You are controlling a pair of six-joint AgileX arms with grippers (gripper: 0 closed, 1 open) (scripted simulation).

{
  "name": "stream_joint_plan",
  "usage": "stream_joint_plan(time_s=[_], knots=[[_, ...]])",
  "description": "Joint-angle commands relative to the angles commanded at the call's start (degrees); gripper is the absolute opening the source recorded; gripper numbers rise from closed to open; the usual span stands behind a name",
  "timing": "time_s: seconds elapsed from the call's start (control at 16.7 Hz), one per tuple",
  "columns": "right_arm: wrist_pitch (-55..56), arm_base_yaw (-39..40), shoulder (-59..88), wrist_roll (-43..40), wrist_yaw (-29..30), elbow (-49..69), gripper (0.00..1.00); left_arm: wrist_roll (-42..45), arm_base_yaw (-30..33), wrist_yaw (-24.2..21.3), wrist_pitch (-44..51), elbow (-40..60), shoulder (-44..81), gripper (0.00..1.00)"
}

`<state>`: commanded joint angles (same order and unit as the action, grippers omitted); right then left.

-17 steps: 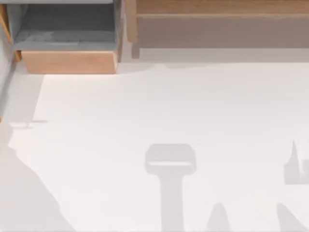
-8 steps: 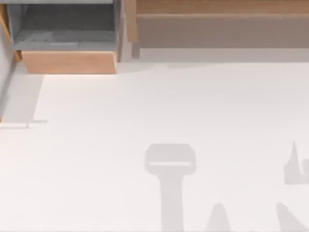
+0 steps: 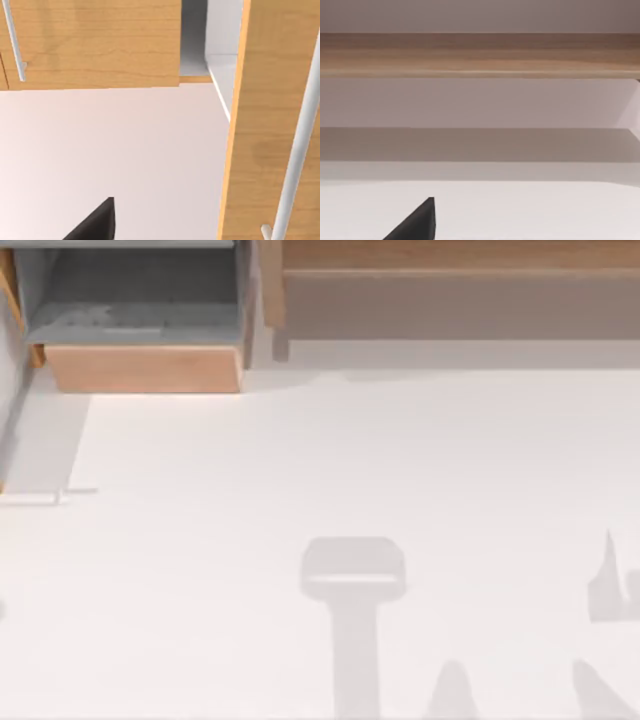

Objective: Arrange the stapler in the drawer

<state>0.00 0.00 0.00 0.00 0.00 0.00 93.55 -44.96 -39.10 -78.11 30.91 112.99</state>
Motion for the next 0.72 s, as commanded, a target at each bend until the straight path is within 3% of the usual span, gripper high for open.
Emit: stream_joint_plan(time_s=[0.3,0.72], knots=[[0.00,0.00,0.00,0.00,0.00,0.00,1.00,-2.35,3.70,-4.46,-10.03,-5.77,1.10,1.00],[0.00,0.00,0.00,0.00,0.00,0.00,1.00,-2.40,4.29,-3.94,-9.55,-4.95,1.37,1.00]])
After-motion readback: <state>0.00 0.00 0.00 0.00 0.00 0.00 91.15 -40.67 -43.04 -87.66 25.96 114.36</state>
